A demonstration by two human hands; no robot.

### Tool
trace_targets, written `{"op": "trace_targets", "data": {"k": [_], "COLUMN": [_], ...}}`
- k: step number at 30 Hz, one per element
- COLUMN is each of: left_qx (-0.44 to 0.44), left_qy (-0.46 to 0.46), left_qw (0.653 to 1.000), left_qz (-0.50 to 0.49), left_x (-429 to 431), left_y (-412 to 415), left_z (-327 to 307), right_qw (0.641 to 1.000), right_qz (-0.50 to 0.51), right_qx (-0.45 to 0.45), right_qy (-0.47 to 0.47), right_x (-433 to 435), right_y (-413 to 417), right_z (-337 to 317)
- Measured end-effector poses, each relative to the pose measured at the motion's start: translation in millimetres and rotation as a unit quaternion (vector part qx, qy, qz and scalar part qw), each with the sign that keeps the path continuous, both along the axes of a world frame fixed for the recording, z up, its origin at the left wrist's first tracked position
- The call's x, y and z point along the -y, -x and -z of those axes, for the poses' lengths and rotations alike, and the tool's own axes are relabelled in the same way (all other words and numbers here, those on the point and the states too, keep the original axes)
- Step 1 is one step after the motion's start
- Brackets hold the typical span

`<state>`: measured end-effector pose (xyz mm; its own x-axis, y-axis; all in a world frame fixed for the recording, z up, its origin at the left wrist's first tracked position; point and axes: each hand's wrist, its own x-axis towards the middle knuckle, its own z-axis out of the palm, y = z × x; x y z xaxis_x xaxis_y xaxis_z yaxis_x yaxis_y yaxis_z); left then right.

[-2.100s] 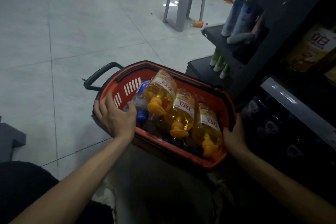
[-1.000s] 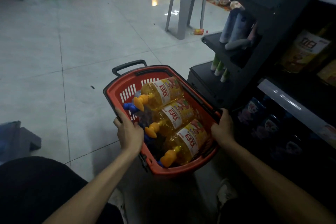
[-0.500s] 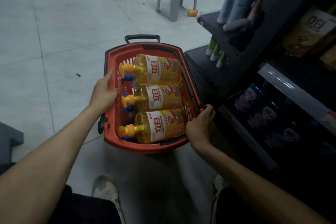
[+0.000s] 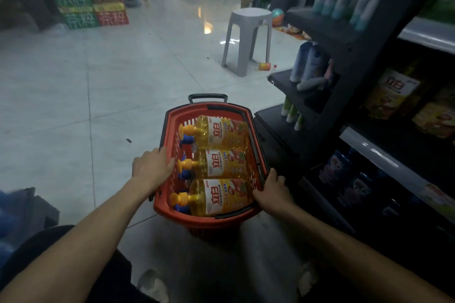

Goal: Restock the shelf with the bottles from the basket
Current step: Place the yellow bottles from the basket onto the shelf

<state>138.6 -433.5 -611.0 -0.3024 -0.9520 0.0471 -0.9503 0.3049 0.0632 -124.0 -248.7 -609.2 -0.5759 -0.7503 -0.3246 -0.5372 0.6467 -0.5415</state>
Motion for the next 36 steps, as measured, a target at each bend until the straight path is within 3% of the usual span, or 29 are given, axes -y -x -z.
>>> {"op": "trace_targets", "data": {"k": [3,11,15,21,30,36], "left_qx": [0.095,0.101,0.059,0.017,0.020,-0.022], "left_qy": [0.031,0.072,0.093,0.083,0.084,0.068], "left_qw": [0.994,0.979,0.974,0.969,0.975,0.980], "left_qz": [0.039,0.164,0.196,0.233,0.207,0.185], "left_x": [-23,-87,-96,-74,-59,-47], "left_y": [7,41,62,65,68,45], "left_z": [-25,-91,-115,-76,-43,-33], "right_qw": [0.998,0.979,0.971,0.971,0.956,0.941], "right_qz": [-0.055,-0.161,-0.191,-0.208,-0.265,-0.304], "right_qx": [0.000,-0.016,-0.017,0.018,-0.048,-0.107], "right_qy": [0.043,0.125,0.145,0.118,0.115,0.100], "right_x": [-7,-22,-13,18,103,166], "right_y": [10,2,8,23,22,18], "right_z": [-31,-88,-94,-72,-57,-49]}}
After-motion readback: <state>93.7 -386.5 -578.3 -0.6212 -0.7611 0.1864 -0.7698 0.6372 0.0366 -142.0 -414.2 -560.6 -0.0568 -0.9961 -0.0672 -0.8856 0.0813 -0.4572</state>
